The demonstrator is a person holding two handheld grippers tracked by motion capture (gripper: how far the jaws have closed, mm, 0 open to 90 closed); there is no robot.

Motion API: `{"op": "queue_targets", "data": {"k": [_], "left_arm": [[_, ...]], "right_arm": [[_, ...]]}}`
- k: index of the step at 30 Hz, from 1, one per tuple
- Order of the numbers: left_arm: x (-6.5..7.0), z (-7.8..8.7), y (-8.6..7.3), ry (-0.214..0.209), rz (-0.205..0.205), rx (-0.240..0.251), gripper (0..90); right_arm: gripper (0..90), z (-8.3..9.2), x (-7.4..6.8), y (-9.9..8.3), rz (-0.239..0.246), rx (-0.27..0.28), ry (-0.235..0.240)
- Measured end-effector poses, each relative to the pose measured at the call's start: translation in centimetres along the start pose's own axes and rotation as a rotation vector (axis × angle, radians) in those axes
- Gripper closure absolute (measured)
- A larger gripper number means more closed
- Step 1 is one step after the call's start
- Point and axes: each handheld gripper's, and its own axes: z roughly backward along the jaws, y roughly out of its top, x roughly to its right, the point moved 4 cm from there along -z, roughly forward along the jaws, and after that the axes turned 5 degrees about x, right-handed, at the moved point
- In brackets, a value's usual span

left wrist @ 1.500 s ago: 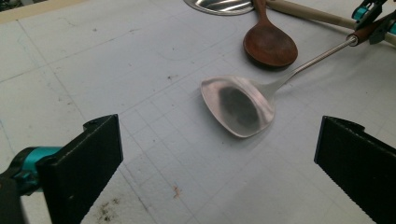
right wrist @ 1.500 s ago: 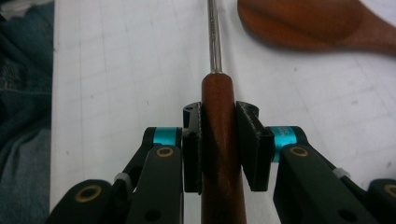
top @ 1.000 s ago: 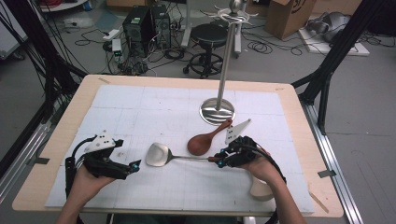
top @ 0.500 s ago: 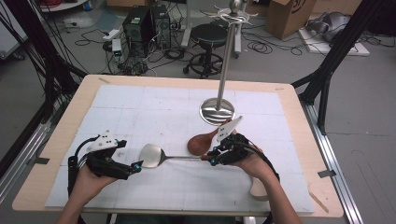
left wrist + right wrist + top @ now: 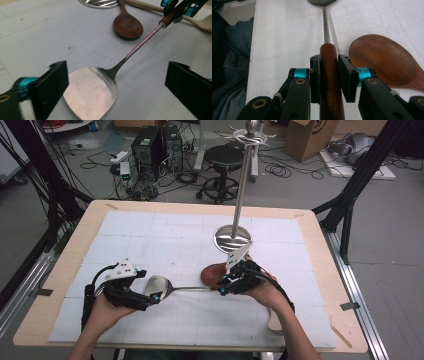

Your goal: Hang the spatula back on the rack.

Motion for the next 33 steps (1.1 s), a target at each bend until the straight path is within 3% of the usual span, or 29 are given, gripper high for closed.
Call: {"op": "queue_targets", "data": {"k": [8,13,20,25,33], "left_arm": [[0.4,-1.1,0.2,-0.038,-0.01,-0.015,14.2],[0.8,-2.1,0.5,-0.091,-0.026,-0.018,21.3],[1.0,-3.0,0.5,-0.109,-0.032,-0.036,25.6],[1.2,-3.8,0.6,-0.158,-0.02,-0.031,37.3],[1.5,-5.1,0.5,-0.177,-0.033,-0.058,40.1]], "right_arm": [[73.1,0.1,0.0,0.3,0.008,0.0,-0.001],[73.1,0.2,-0.3,0.8,0.017,0.002,-0.003],[73.1,0.1,-0.3,1.1,0.016,-0.001,-0.004],[73.1,0.0,-0.4,1.2,0.013,-0.003,-0.003],[73.1,-0.4,-0.6,1.6,0.026,-0.008,0.01]]}}
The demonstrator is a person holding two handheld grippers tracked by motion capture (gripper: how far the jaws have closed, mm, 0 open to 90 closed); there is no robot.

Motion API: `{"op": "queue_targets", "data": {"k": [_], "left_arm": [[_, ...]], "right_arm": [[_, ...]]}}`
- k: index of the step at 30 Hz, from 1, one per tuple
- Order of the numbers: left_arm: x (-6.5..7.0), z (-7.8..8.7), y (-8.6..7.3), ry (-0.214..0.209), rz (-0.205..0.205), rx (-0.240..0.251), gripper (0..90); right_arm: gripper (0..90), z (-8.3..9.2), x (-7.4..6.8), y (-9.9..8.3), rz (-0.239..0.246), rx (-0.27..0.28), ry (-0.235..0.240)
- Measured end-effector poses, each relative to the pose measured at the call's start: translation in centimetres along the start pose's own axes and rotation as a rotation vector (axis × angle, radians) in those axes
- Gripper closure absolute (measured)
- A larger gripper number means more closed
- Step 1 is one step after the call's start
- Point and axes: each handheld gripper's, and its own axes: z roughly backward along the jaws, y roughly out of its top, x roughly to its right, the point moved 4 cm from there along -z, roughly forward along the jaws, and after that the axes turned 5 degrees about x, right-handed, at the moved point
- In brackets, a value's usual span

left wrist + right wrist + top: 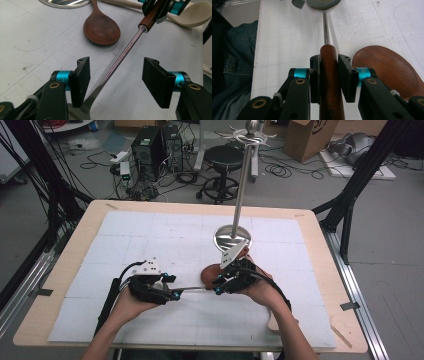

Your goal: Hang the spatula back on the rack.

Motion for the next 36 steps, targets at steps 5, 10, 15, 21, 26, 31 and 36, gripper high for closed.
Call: {"op": "queue_targets", "data": {"k": [5,10,15,21,26,31,36], "left_arm": [[0.1,-0.7,0.0,-0.009,-0.013,-0.025,42.1],[0.3,-1.4,0.0,-0.026,-0.035,-0.052,45.7],[0.4,-1.8,0.0,-0.035,-0.039,-0.06,47.9],[0.4,-2.5,-0.2,-0.043,-0.058,-0.087,50.9],[0.7,-3.0,-0.3,-0.058,-0.073,-0.107,56.8],[1.1,-3.5,-0.3,-0.075,-0.079,-0.117,63.9],[1.2,-3.7,-0.1,-0.073,-0.084,-0.107,70.7]], "right_arm": [[73.1,-0.1,-0.1,0.2,0.005,-0.003,0.005],[73.1,-0.4,-0.3,0.6,0.008,-0.007,0.015],[73.1,-0.5,-0.4,0.8,0.007,-0.007,0.026],[73.1,-0.5,-0.6,1.2,0.017,-0.008,0.036],[73.2,-0.7,-0.7,1.4,0.026,-0.003,0.043],[73.1,-0.7,-0.7,1.3,0.022,-0.009,0.047],[73.0,-0.8,-0.8,1.3,0.011,-0.022,0.047]]}}
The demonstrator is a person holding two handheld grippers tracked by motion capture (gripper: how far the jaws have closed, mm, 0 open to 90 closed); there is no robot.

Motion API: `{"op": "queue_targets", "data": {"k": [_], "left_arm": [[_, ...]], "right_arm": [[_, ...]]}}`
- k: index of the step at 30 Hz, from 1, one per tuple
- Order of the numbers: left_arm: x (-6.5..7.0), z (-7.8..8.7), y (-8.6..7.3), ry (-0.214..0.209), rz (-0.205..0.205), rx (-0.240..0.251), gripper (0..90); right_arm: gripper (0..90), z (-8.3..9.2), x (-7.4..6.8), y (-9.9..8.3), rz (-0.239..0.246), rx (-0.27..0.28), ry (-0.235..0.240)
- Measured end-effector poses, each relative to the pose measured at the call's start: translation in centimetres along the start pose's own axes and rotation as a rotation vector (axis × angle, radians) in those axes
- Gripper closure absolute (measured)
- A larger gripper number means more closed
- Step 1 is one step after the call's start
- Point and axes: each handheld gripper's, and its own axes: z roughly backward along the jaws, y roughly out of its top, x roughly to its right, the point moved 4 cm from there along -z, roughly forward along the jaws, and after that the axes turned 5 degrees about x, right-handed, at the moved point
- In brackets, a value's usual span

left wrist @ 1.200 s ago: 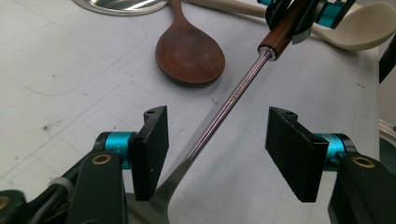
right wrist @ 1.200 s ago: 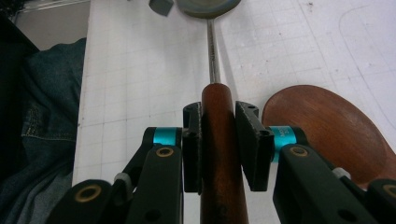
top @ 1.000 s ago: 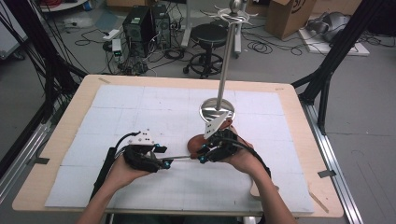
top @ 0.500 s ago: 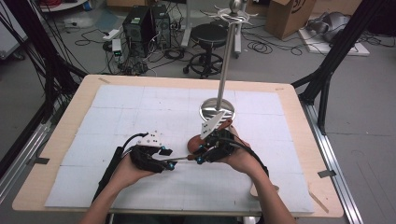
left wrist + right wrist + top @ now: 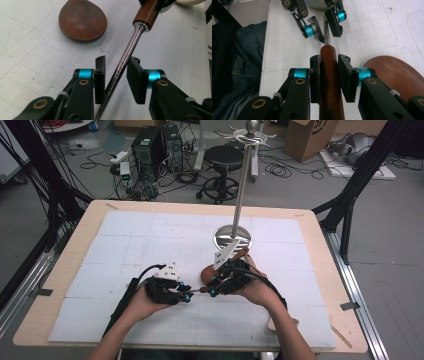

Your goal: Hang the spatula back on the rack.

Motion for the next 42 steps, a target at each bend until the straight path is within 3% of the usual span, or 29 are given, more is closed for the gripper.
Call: {"op": "queue_targets", "data": {"k": [8,10,11,14,20,30,42], "left_arm": [[0.0,0.3,0.1,0.007,-0.015,-0.004,72.5],[0.0,0.4,0.1,0.008,-0.013,-0.002,73.2],[0.0,0.5,0.1,0.007,-0.013,-0.002,73.7],[0.0,0.6,0.2,0.007,-0.013,0.002,74.1],[0.0,0.8,0.2,0.012,-0.011,0.008,75.0],[0.0,1.0,0.4,0.014,-0.008,0.02,76.4],[0.1,1.4,0.8,0.018,-0.005,0.033,78.0]], "right_arm": [[69.8,0.3,0.1,-0.3,-0.013,0.016,0.009],[68.2,0.5,0.2,-0.4,-0.018,0.02,0.001],[62.6,0.8,0.3,-0.7,-0.042,0.03,-0.011],[60.9,1.1,0.4,-0.8,-0.047,0.042,-0.018],[50.4,2.4,0.5,-1.3,-0.084,0.104,-0.07],[41.4,4.2,0.5,-2.3,-0.136,0.175,-0.119],[37.3,4.6,0.4,-3.4,-0.174,0.23,-0.146]]}}
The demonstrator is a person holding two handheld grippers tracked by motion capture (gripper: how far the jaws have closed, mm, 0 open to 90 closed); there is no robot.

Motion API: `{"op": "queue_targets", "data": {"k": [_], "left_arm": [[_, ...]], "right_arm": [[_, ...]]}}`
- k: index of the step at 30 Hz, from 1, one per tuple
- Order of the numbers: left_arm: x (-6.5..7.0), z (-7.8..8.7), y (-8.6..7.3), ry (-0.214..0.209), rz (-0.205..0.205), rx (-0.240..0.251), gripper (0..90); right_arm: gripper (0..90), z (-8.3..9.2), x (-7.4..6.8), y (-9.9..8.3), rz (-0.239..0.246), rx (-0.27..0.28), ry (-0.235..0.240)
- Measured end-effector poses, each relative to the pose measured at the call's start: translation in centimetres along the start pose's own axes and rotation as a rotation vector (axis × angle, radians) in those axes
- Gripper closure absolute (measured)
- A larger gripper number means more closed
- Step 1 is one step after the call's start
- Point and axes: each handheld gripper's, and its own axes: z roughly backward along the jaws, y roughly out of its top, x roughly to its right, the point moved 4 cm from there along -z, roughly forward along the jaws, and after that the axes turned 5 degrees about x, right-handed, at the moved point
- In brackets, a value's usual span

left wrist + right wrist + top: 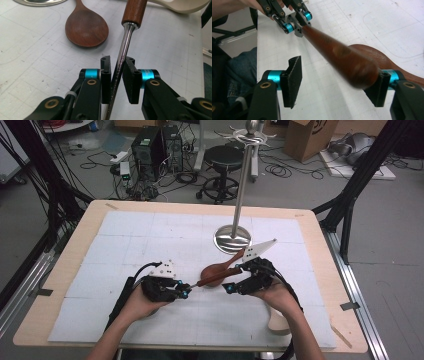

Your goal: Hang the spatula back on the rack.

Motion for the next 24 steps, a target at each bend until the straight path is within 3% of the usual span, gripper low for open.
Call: {"op": "queue_targets", "data": {"k": [5,10,12,19,24], "left_arm": [[0.0,0.2,0.2,-0.006,0.008,0.013,79.1],[0.1,0.3,0.6,-0.007,0.014,0.027,80.1],[0.1,0.4,0.9,-0.009,0.017,0.032,80.9],[0.2,0.5,1.6,-0.016,0.016,0.043,82.2],[0.4,0.4,2.2,-0.026,0.016,0.057,82.7]], "right_arm": [[37.2,0.0,-0.3,-0.1,-0.051,0.041,-0.011],[37.2,-0.3,-0.6,-0.1,-0.065,0.045,-0.009],[37.9,-0.5,-0.7,0.1,-0.08,0.074,-0.002],[41.6,-0.7,-0.9,0.7,-0.087,0.113,0.01],[49.3,-0.8,-1.1,1.4,-0.079,0.148,0.031]]}}
